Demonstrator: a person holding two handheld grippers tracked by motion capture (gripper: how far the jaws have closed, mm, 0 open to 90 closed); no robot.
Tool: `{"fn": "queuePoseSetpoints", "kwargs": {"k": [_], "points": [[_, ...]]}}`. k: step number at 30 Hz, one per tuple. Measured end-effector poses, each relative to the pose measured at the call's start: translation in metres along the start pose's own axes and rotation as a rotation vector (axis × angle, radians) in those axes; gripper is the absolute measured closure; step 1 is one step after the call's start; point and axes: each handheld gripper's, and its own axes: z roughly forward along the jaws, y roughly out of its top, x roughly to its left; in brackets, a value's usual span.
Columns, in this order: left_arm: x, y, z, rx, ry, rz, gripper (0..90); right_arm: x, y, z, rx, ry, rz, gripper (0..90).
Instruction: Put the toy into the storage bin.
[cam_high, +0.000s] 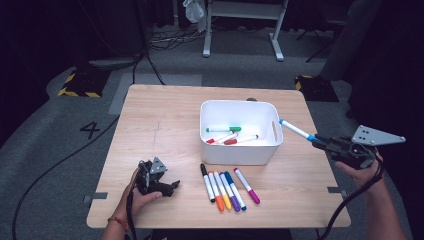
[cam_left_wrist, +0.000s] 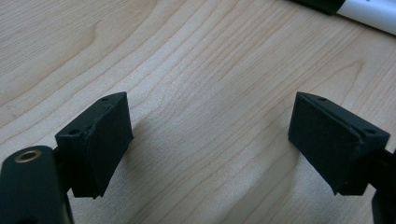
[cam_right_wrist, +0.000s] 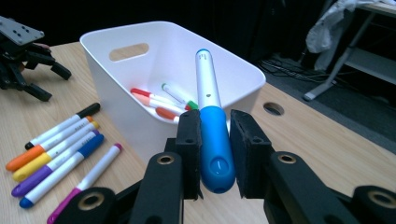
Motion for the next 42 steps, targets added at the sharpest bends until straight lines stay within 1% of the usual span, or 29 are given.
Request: {"fn": "queuePoseSetpoints", "kwargs": {"k": [1,5,7,9,11,16,18,21,22,27,29,31,33,36,37,39,41,42], "points": [[0.000,0.000,0.000,0.000,0.000,0.000,13.6,0.000,0.006,0.008,0.006,0.020,-0.007,74.5],[0.000,0.000,0.000,0.000,0.000,0.000,13.6,0.002,0.018,0.027,0.015,0.056,-0.030,74.6],[0.000,0.000,0.000,0.000,-0.001,0.000,13.6,0.003,0.024,0.038,0.021,0.092,-0.036,74.5],[0.000,0.000,0.000,0.000,0.000,0.000,13.6,0.004,0.030,0.050,0.031,0.113,-0.047,74.5],[0.000,0.000,0.000,0.000,0.000,0.001,13.6,0.005,0.036,0.063,0.041,0.144,-0.055,74.6],[0.000,0.000,0.000,0.000,0.000,0.000,13.6,0.011,0.046,0.096,0.092,0.187,-0.083,74.5],[0.000,0.000,0.000,0.000,0.000,0.001,13.6,0.012,0.049,0.108,0.103,0.222,-0.086,74.5],[0.000,0.000,0.000,0.001,-0.001,0.002,13.6,0.012,0.053,0.128,0.144,0.255,-0.088,74.5],[0.000,0.000,0.000,0.000,0.000,0.001,13.6,0.012,0.054,0.133,0.151,0.269,-0.090,74.5],[0.000,0.000,0.000,0.000,0.000,0.001,13.6,0.014,0.055,0.159,0.225,0.315,-0.112,74.5],[0.000,0.000,0.000,0.000,0.000,0.001,13.6,0.015,0.054,0.168,0.255,0.334,-0.131,74.5],[0.000,0.000,0.000,0.000,0.000,0.000,13.6,0.018,0.053,0.176,0.305,0.352,-0.161,74.5],[0.000,0.000,0.000,0.001,-0.001,0.001,13.6,0.020,0.053,0.180,0.335,0.361,-0.186,74.4],[0.000,0.000,0.000,0.001,-0.001,0.002,13.6,0.022,0.051,0.187,0.398,0.382,-0.207,74.4],[0.000,0.000,0.000,0.000,0.000,0.001,13.6,0.023,0.051,0.189,0.419,0.388,-0.221,74.4],[0.000,0.000,0.000,0.000,0.000,0.002,13.6,0.024,0.050,0.192,0.455,0.410,-0.233,74.4],[0.000,0.000,0.000,0.001,0.000,0.002,13.6,0.025,0.049,0.195,0.491,0.412,-0.230,74.3],[0.000,0.000,0.000,0.000,0.000,0.000,13.6,0.026,0.049,0.196,0.498,0.411,-0.231,74.3]]}}
